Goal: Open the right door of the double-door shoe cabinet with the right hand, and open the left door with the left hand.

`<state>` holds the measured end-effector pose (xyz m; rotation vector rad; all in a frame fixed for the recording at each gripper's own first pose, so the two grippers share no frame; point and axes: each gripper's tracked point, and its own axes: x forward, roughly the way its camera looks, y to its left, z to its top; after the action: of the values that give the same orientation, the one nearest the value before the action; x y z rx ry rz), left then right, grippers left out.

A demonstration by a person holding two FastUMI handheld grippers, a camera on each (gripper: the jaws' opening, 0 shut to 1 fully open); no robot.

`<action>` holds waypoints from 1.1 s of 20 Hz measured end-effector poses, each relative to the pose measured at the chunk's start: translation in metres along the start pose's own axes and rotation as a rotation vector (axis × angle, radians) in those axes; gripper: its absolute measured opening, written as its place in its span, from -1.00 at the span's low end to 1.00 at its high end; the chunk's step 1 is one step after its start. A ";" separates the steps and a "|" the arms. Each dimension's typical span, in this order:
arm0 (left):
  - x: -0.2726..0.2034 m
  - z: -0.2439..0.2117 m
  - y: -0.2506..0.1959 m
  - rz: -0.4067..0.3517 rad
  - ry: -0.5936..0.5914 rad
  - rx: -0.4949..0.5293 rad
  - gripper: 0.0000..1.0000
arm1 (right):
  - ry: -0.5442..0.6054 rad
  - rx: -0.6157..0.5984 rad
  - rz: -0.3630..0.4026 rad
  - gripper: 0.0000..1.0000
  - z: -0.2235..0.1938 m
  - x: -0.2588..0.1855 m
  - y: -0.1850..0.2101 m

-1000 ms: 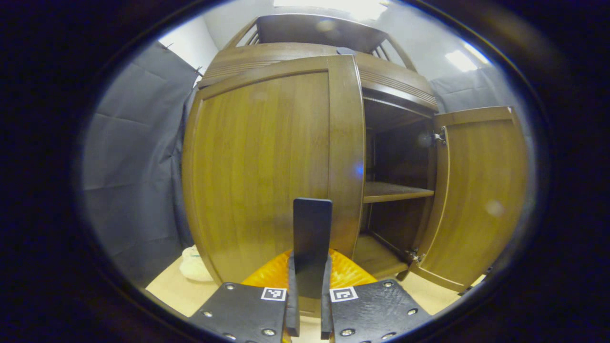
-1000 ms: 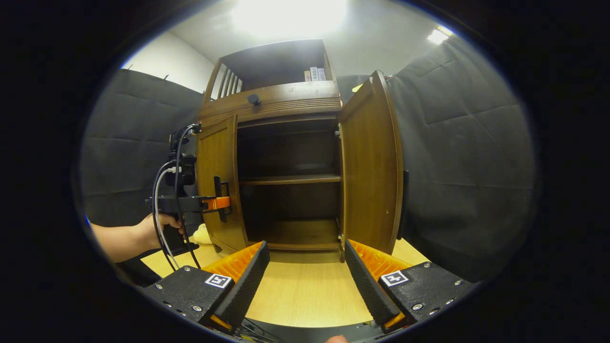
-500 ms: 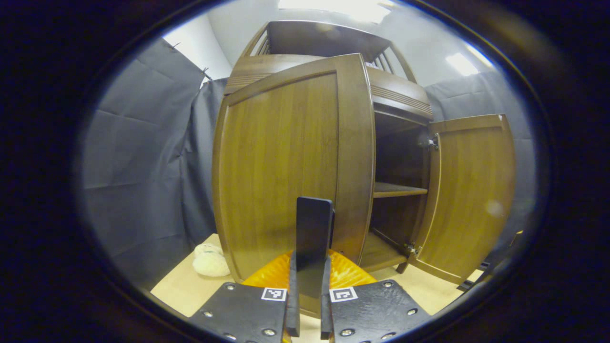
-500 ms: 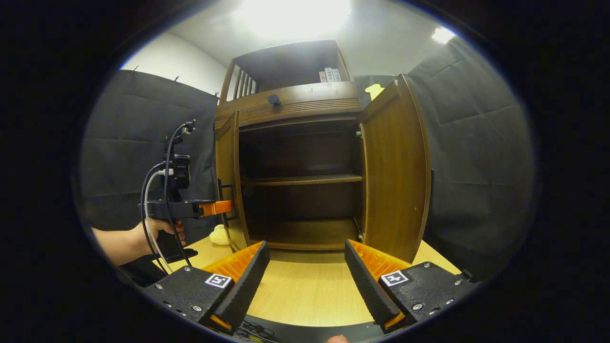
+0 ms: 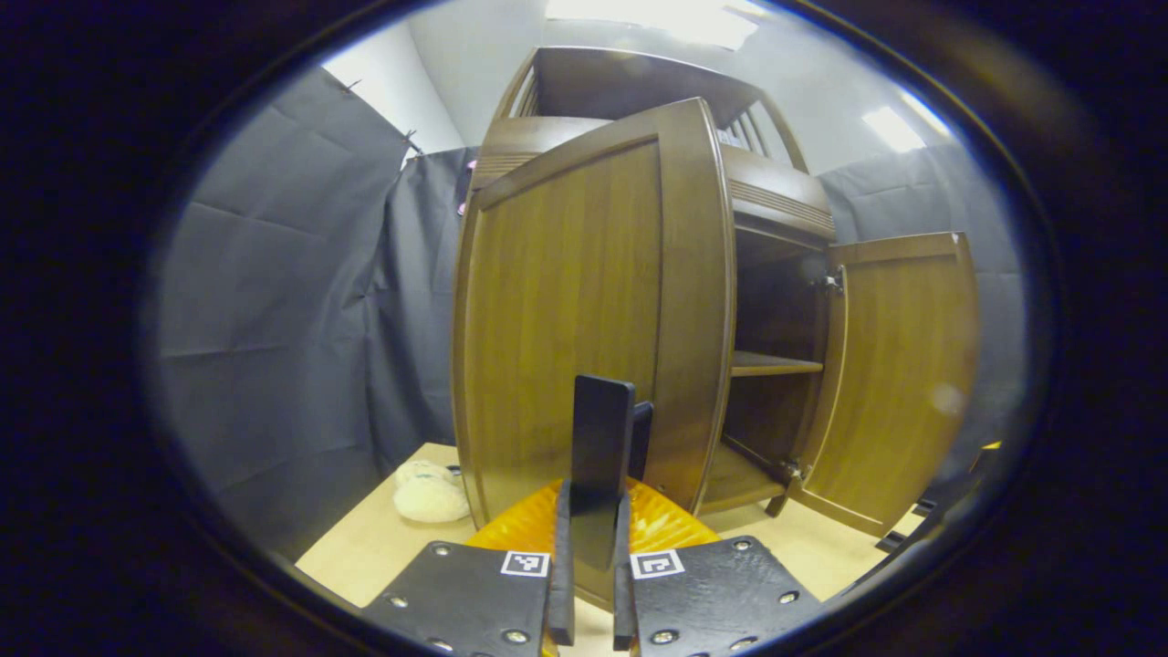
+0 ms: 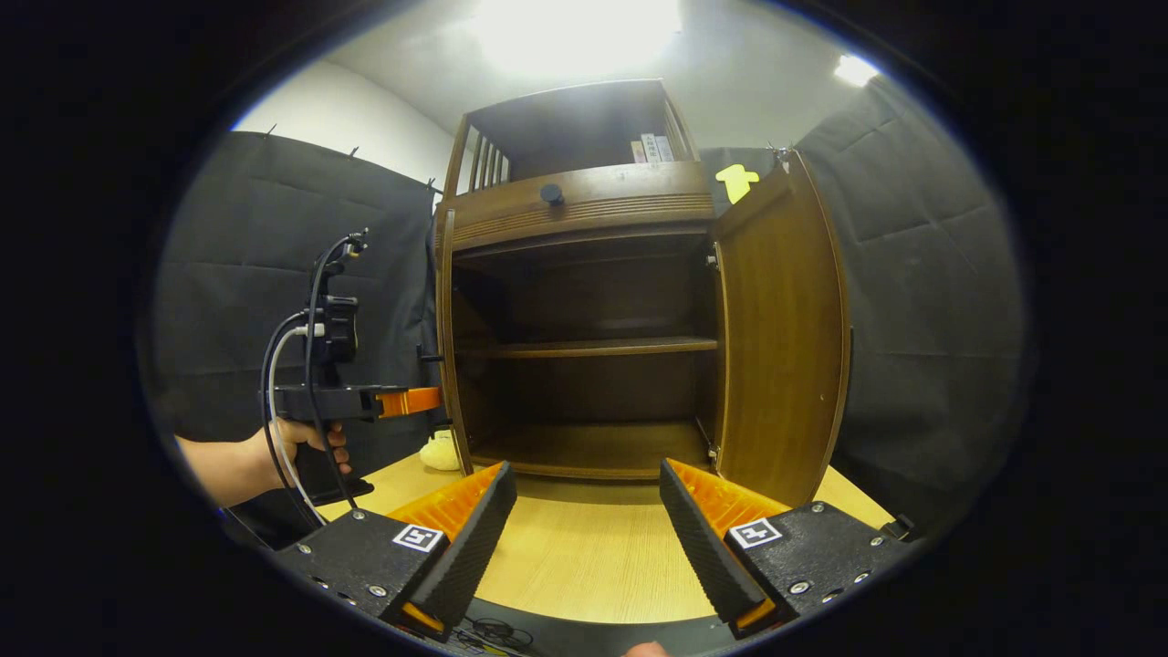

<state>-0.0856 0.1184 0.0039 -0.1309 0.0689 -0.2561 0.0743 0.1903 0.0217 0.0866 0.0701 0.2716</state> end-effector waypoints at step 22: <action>-0.053 0.010 0.119 0.277 -0.011 0.044 -0.75 | -0.014 -0.012 0.026 0.95 0.002 -0.008 0.008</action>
<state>-0.1064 0.2472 -0.0003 -0.0773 0.0698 0.0196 0.0646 0.1952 0.0253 0.0780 0.0536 0.2974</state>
